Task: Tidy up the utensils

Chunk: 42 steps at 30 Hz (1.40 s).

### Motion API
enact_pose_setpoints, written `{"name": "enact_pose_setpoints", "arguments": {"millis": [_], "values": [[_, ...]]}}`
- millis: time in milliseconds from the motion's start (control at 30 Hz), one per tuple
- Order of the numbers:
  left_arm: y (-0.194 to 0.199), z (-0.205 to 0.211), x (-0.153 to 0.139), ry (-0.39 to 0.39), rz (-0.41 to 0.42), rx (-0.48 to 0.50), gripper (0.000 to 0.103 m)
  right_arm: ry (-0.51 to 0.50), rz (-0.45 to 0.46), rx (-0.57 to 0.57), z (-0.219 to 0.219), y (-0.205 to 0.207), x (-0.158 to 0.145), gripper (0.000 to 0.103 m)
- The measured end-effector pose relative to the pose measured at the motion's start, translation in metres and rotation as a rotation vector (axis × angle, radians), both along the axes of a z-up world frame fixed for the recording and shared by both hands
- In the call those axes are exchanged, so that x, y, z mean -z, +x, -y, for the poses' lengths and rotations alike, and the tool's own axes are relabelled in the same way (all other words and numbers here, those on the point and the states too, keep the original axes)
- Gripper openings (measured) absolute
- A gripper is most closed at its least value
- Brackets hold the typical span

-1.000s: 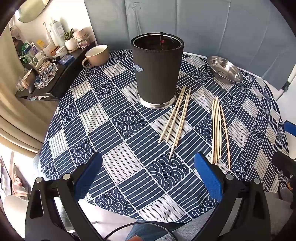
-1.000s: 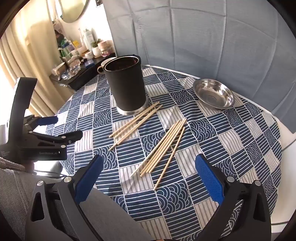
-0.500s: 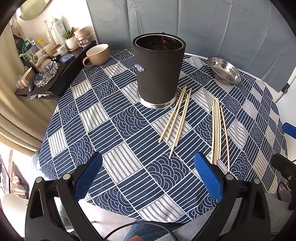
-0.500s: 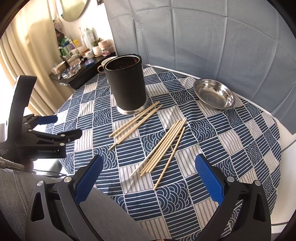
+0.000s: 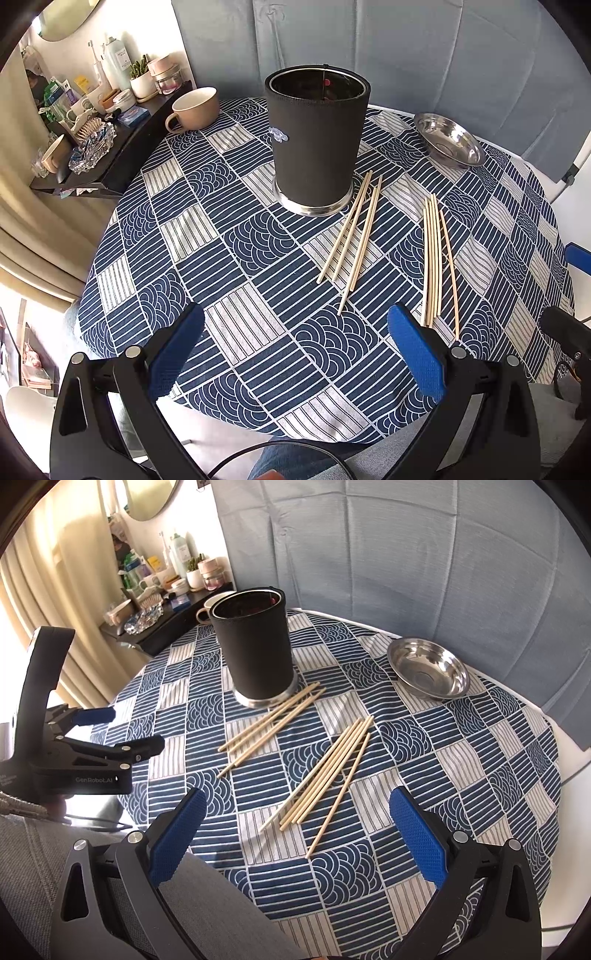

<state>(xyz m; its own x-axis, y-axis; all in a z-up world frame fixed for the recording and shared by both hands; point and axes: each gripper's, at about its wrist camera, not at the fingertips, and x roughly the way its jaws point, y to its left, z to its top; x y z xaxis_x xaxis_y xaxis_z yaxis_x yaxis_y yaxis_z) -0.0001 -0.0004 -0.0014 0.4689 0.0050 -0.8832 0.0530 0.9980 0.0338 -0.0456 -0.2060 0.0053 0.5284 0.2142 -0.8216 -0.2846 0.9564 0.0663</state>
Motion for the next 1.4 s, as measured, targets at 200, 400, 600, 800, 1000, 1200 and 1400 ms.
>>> {"name": "enact_pose_setpoints", "arguments": {"millis": [200, 400, 600, 800, 1000, 1200, 1400], "values": [[-0.001, -0.001, 0.000, 0.000, 0.002, -0.001, 0.097, -0.002, -0.002, -0.001, 0.001, 0.000, -0.002, 0.095], [-0.002, -0.002, 0.001, 0.000, -0.003, 0.001, 0.097, -0.003, -0.007, 0.000, 0.002, 0.001, -0.002, 0.095], [-0.003, 0.000, 0.000, 0.013, 0.005, 0.000, 0.097, -0.009, -0.014, -0.003, 0.000, 0.001, 0.002, 0.095], [-0.002, 0.003, 0.001, 0.028, -0.003, 0.004, 0.097, -0.012, -0.024, -0.002, -0.001, 0.001, 0.003, 0.095], [0.001, 0.006, 0.005, 0.031, -0.020, 0.018, 0.097, -0.012, -0.037, 0.006, 0.000, 0.002, 0.005, 0.095], [0.005, 0.007, 0.009, 0.031, -0.039, 0.023, 0.097, -0.009, -0.067, 0.015, 0.002, 0.008, 0.010, 0.095], [0.012, 0.011, 0.017, 0.033, -0.073, 0.038, 0.097, -0.007, -0.098, 0.026, 0.003, 0.015, 0.017, 0.095]]}}
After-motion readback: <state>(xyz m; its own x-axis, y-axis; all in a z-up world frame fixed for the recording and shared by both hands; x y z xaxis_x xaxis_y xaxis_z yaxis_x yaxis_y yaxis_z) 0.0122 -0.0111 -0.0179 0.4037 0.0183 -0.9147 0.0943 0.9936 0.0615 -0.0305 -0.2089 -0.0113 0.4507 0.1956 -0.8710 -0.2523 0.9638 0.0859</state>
